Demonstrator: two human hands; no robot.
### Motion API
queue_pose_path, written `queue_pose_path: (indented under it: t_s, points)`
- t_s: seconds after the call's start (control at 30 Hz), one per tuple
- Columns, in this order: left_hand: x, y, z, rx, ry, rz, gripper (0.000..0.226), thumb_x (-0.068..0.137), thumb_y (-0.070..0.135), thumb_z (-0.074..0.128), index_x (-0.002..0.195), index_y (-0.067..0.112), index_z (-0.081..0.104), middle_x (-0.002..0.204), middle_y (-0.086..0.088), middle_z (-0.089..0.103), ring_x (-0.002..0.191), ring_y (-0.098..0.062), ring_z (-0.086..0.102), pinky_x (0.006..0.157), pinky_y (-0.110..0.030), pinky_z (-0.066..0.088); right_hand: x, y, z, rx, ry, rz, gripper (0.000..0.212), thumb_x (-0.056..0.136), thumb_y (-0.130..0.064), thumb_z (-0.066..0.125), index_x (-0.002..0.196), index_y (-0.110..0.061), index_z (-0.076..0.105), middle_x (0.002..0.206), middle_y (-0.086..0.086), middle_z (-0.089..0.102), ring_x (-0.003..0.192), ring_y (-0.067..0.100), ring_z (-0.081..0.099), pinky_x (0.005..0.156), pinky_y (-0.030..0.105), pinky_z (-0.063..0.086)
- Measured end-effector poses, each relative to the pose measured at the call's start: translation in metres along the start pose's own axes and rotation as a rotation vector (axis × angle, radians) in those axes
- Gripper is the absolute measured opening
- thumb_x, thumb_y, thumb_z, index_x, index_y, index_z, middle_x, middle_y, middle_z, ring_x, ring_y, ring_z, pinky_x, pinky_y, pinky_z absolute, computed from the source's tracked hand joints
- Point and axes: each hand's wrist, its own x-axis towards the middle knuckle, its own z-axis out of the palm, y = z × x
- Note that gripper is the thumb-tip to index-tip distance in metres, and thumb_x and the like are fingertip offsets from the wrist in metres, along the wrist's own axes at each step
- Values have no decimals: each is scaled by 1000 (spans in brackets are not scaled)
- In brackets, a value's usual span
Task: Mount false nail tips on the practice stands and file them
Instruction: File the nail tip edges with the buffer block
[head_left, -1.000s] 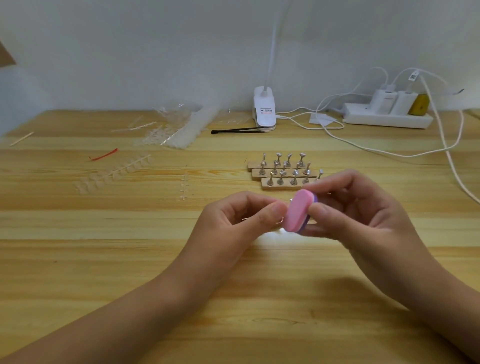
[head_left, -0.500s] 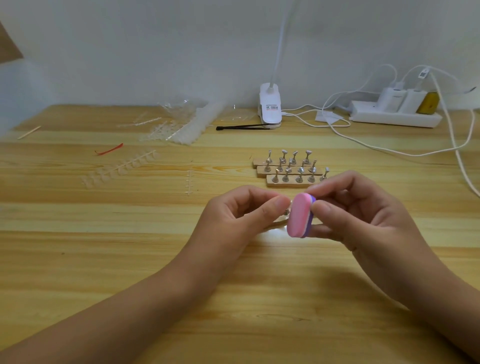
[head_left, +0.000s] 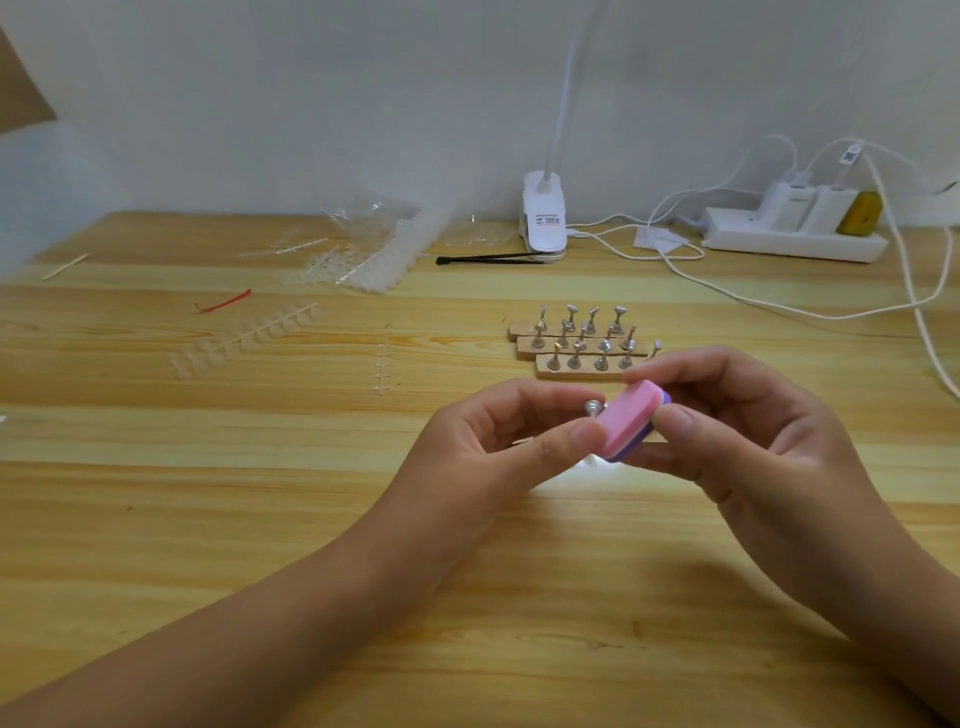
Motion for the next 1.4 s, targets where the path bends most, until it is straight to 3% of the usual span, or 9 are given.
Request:
queue_pose_path:
  t_s: [0.17, 0.4, 0.53, 0.63, 0.77, 0.87, 1.2, 1.3, 1.4]
  points:
    - [-1, 0, 0, 2, -10, -3, 33, 77, 36, 74, 106, 19, 75, 109, -4, 75, 107, -21, 69, 100, -30, 51, 0, 0, 0, 30, 34, -43, 32, 75, -39, 79, 100, -21, 73, 92, 1, 73, 91, 20, 71, 79, 35, 59]
    - [0, 1, 0, -36, 30, -5, 26, 71, 41, 76, 94, 27, 76, 97, 0, 75, 91, -9, 69, 80, -17, 50, -3, 2, 4, -39, 68, -103, 28, 78, -37, 77, 101, -21, 72, 95, 4, 72, 91, 22, 70, 79, 36, 59]
    - [-1, 1, 0, -24, 11, -3, 26, 75, 40, 75, 96, 24, 76, 101, -4, 75, 95, -13, 70, 85, -20, 52, -4, 3, 7, -87, -24, -64, 29, 78, -36, 77, 100, -19, 71, 97, 5, 72, 92, 22, 70, 78, 35, 59]
    - [0, 1, -1, -28, 24, -3, 28, 75, 39, 75, 97, 21, 76, 100, -3, 76, 92, -10, 70, 81, -16, 50, -4, 4, 6, -15, 79, -95, 28, 76, -38, 78, 98, -22, 73, 94, 4, 73, 89, 20, 71, 78, 35, 59]
    - [0, 0, -1, 9, 50, -1, 30, 75, 40, 74, 97, 20, 76, 99, -3, 75, 92, -12, 69, 83, -19, 51, -3, 4, 8, -13, 21, -42, 31, 74, -40, 80, 97, -21, 73, 96, 6, 73, 92, 21, 71, 76, 32, 59]
    - [0, 2, -2, 5, 53, 4, 26, 74, 40, 75, 94, 24, 76, 97, 0, 76, 91, -9, 70, 78, -13, 50, -3, 4, 6, 2, 89, -88, 26, 76, -38, 77, 97, -24, 73, 96, 3, 74, 90, 19, 72, 77, 34, 59]
    - [0, 1, -2, 59, 54, 6, 31, 78, 41, 73, 99, 20, 75, 102, -5, 75, 99, -18, 70, 89, -24, 53, -3, 3, 7, -59, -45, -30, 29, 77, -38, 76, 99, -19, 73, 99, 7, 74, 92, 22, 72, 80, 31, 58]
    - [0, 3, -2, 40, 62, 16, 29, 76, 39, 74, 97, 20, 75, 99, -2, 76, 94, -12, 71, 80, -15, 52, -2, 1, 4, -34, 43, -66, 27, 77, -37, 75, 100, -23, 74, 96, 5, 74, 90, 20, 72, 81, 31, 58]
    - [-1, 2, -3, 82, 93, 25, 28, 76, 34, 79, 98, 18, 75, 97, 0, 76, 92, -11, 72, 77, -15, 51, -1, 2, 2, -112, -50, -24, 32, 77, -42, 76, 102, -23, 73, 98, 7, 73, 95, 22, 71, 85, 34, 57]
